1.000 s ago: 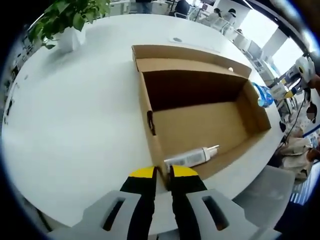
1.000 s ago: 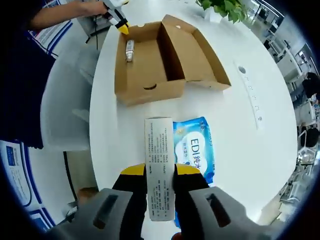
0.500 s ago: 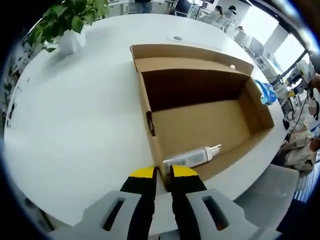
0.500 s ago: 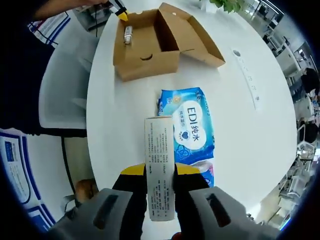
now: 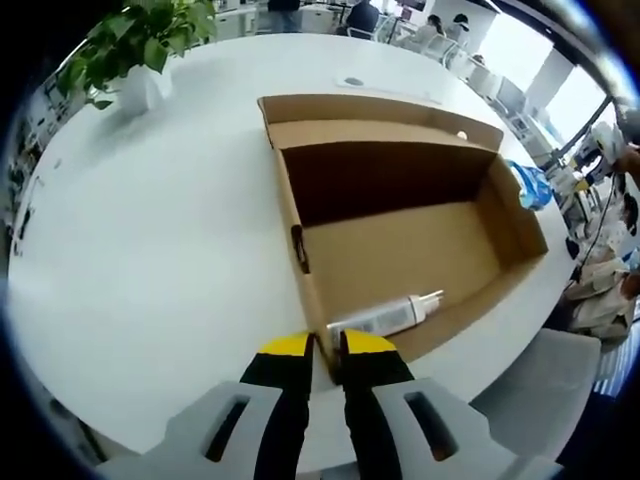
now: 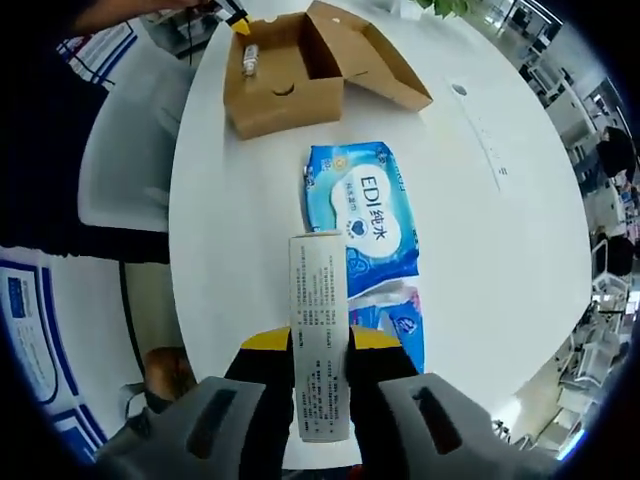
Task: Operate the shoe box by opening the lid, removing the specified soft item, and placing it in the target area until the item is outside and the box remains undamaged.
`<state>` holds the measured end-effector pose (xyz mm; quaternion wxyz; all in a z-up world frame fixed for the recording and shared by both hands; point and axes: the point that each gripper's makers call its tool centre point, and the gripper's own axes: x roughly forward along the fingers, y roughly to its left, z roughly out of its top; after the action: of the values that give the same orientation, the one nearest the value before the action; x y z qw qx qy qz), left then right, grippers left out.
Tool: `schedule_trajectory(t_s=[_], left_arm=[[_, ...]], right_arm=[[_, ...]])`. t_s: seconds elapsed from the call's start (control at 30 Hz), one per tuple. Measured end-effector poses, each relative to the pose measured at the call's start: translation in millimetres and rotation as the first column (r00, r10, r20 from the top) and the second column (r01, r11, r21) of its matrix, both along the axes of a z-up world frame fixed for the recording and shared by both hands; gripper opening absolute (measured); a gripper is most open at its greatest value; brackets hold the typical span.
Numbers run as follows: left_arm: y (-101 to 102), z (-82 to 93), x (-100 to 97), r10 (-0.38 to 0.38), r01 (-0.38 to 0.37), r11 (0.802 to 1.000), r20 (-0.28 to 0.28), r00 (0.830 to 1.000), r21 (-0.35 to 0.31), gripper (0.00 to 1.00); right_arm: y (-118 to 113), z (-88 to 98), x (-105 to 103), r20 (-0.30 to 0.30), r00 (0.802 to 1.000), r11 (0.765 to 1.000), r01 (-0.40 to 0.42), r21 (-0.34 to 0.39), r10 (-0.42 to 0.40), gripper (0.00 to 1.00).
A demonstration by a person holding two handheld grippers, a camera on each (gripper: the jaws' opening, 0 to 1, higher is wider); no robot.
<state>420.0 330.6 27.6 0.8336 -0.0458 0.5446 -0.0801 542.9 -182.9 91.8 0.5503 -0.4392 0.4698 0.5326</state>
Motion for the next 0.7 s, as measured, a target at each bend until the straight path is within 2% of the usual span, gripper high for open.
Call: schedule_trajectory(t_s=[0.3,0.7], left_arm=[[-1,0.3,1.7,-0.008,0.008,1.000,0.004,1.000,0.008,0.09],[-1,-1.9,4.3,-0.028,0.029,0.999,-0.008,1.000,0.033,0.09]], right_arm=[[-25,-2.6,6,-0.012,1.000,1.000,0.003,-0.004,-0.003,0.17],[-36,-8.6,20,-0.027,0.999,1.000,-0.023,0.000,0.023,0.17]])
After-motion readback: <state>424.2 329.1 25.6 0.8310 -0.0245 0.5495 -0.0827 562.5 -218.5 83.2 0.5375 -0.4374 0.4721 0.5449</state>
